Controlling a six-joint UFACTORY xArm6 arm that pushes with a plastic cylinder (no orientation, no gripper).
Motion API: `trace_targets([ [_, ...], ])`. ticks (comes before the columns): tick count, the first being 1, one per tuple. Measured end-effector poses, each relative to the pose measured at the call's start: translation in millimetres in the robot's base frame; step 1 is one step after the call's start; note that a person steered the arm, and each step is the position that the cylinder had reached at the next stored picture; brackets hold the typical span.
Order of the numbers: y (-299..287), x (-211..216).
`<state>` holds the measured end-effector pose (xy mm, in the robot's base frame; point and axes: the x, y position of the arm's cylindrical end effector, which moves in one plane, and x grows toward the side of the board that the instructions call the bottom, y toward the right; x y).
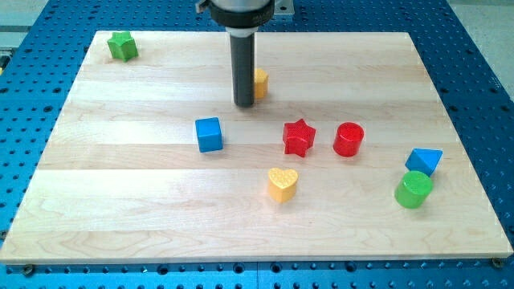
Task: Place the hexagon at the top center of the board
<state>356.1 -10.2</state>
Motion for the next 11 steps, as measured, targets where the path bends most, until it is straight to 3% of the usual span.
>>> trace_targets([
  [1,18.4,-39.4],
  [2,21.9,-14.2],
  [3,41.2,-29.9],
  [4,49.5,-74.8],
  [7,48.3,-119.6],
  [8,32.3,-107.3],
  [9,18.9,-60.4],
  [11,0.0,-88.4],
])
